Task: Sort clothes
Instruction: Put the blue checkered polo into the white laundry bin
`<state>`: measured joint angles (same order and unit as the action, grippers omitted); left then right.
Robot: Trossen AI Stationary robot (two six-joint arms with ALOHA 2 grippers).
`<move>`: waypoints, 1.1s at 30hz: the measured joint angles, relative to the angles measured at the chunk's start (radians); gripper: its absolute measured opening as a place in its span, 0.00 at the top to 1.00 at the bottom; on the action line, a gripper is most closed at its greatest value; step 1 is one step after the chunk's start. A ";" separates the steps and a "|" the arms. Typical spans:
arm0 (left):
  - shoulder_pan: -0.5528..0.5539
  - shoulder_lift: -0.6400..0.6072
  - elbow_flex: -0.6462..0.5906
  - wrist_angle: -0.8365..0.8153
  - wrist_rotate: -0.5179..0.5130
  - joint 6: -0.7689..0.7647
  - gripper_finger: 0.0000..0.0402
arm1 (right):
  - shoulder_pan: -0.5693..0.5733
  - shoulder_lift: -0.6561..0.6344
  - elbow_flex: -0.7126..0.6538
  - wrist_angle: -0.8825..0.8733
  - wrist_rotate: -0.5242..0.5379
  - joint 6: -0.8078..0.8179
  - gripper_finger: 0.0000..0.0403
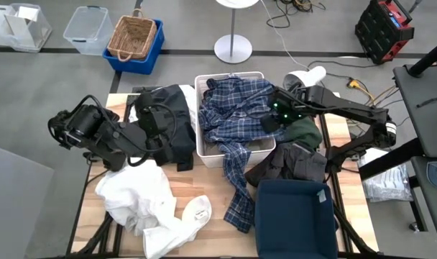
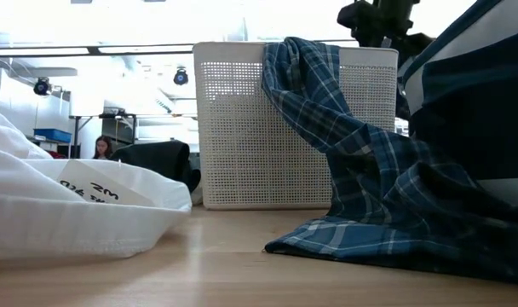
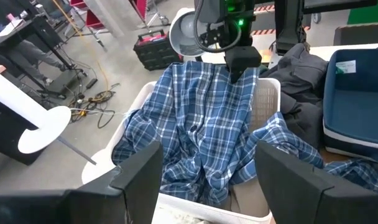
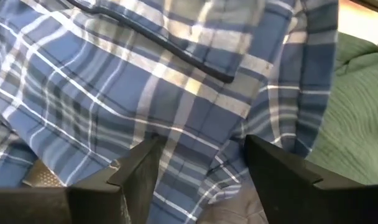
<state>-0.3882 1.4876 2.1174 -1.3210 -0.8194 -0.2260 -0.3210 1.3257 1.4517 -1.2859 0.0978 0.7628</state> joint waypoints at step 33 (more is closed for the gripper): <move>0.000 0.000 0.000 -0.001 -0.006 0.007 0.43 | 0.018 0.029 0.015 0.577 0.062 -0.182 0.98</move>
<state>-0.3882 1.4876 2.1174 -1.3219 -0.8249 -0.2188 -0.3033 1.3548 1.4670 -0.7090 0.1599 0.5811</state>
